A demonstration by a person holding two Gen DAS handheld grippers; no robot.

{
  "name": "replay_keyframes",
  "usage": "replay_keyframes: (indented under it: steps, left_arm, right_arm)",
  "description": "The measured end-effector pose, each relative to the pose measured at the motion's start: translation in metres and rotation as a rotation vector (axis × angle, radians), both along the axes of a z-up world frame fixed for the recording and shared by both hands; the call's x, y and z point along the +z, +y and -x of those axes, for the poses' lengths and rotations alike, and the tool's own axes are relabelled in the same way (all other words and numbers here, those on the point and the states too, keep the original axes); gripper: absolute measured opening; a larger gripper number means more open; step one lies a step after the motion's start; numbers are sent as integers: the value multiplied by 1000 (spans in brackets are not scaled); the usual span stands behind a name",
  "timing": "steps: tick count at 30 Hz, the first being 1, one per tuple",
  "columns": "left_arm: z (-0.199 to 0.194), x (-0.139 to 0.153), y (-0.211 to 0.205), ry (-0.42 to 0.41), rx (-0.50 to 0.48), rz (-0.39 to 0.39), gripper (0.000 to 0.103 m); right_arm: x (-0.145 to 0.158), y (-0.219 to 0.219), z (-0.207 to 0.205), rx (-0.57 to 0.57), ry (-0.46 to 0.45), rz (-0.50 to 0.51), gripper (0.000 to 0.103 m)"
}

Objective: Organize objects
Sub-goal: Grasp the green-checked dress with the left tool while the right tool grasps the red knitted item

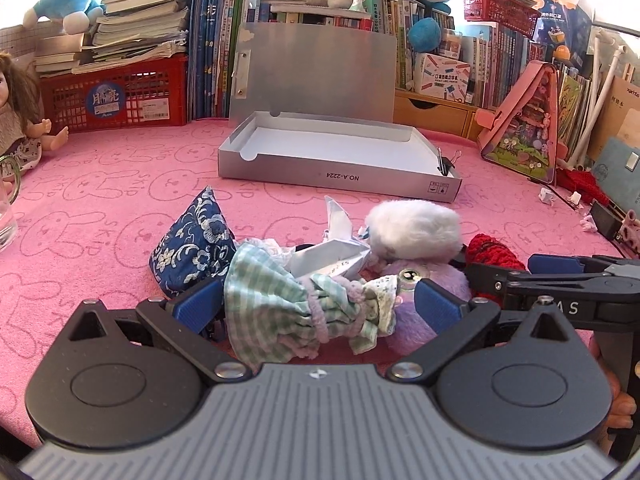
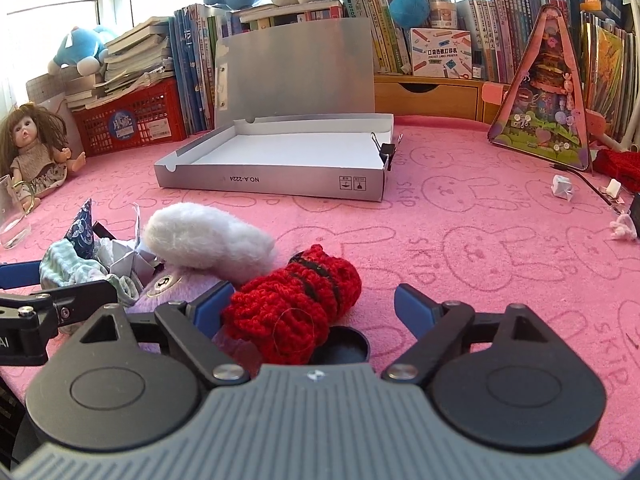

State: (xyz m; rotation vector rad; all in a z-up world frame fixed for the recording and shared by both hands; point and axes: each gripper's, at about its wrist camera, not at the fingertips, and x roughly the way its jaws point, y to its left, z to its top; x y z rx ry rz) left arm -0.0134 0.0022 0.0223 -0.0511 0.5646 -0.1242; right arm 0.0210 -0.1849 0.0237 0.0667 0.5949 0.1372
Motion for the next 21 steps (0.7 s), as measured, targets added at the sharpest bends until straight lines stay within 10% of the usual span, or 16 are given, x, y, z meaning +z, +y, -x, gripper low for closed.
replay_keyframes:
  steps: [21]
  left_arm:
    - [-2,-5,-1,-44,4,0,67]
  right_arm:
    - [0,5,-3,-1,6,-38,55]
